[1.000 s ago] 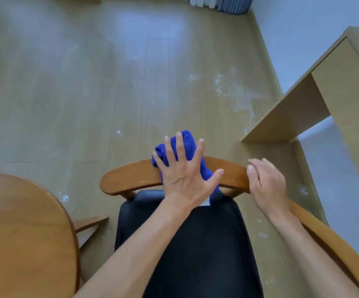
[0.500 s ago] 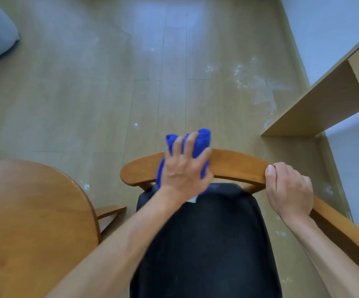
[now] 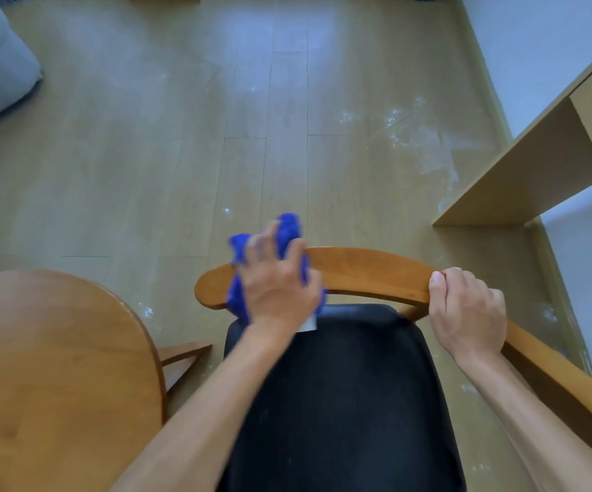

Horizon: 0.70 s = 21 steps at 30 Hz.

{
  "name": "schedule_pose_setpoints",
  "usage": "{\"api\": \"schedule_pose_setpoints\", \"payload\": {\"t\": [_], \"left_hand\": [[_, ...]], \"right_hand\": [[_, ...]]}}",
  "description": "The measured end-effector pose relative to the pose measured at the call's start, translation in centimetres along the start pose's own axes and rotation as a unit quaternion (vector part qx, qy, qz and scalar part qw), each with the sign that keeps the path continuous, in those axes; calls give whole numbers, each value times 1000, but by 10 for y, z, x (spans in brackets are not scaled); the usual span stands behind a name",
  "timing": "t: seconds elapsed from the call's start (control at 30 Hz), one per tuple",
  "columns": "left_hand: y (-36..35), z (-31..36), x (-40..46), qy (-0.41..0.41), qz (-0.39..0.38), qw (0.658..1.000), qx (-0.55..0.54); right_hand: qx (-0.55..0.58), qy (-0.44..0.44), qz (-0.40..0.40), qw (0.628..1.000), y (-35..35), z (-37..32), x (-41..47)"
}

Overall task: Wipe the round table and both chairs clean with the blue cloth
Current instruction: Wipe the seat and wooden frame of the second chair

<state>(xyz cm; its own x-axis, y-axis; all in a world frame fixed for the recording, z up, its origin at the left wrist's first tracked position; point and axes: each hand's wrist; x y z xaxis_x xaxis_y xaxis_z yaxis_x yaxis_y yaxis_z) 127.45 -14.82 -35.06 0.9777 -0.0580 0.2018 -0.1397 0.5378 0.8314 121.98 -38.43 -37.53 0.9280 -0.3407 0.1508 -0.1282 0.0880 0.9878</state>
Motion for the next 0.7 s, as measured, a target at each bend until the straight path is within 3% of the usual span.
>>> {"api": "schedule_pose_setpoints", "payload": {"t": [0.17, 0.3, 0.4, 0.47, 0.57, 0.7], "left_hand": [[-54, 84, -1, -159, -97, 982, -9], [-26, 32, 6, -221, -85, 971, -23], [20, -47, 1, -128, -21, 991, -12], [50, -92, -9, -8, -5, 1000, -14], [55, -107, -15, 147, 27, 988, -37], [34, -71, -6, 92, 47, 994, 33]], "right_hand": [[-16, 22, 45, 999, -3, 3, -2], [-7, 20, 34, 999, -1, 5, -2], [7, 8, 10, 1000, 3, 3, -2], [7, 2, 4, 1000, 6, 1, -3], [-2, -8, -6, 1000, 4, -1, -2], [-6, -8, -2, 1000, 0, -1, -3]]}}
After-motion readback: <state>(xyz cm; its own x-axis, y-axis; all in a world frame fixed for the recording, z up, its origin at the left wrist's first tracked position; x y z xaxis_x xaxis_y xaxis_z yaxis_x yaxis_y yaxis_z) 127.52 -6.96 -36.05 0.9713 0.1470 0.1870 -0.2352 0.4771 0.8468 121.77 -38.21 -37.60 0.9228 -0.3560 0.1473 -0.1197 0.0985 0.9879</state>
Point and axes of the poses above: each hand's wrist, its own x-axis towards the middle knuckle, its own y-axis out of the back of the hand, z = x × y, and after that the axes turned 11 degrees about -x, right-handed
